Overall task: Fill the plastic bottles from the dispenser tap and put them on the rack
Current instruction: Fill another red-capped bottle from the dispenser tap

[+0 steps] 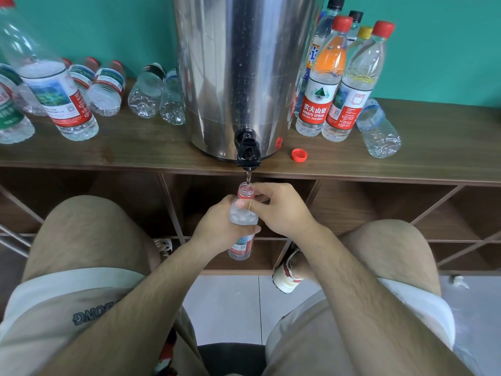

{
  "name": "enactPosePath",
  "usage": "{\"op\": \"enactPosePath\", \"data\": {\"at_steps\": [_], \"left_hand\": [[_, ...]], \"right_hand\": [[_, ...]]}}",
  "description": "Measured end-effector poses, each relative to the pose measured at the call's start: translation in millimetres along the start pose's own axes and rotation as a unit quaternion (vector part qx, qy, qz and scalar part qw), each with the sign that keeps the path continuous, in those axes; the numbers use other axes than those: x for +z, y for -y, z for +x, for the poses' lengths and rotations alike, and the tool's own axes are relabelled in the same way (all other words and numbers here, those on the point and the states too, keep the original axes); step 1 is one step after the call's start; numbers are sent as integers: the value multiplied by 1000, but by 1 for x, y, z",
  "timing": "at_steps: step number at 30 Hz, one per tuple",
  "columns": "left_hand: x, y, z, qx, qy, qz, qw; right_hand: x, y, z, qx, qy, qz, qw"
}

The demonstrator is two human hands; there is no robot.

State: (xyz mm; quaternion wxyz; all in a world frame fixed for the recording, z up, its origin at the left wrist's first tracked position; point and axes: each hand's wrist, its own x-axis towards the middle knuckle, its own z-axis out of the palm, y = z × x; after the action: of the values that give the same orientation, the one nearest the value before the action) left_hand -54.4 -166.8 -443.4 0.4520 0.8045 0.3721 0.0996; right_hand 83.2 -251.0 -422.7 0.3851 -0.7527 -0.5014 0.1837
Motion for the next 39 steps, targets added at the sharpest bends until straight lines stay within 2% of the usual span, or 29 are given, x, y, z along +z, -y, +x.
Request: {"op": "enactPosePath", "data": {"at_steps": [39], "left_hand": [[-3,-8,-4,5,-2,-11,1000]], "right_hand": [[-8,9,-4,-17,5,-28,999]]}}
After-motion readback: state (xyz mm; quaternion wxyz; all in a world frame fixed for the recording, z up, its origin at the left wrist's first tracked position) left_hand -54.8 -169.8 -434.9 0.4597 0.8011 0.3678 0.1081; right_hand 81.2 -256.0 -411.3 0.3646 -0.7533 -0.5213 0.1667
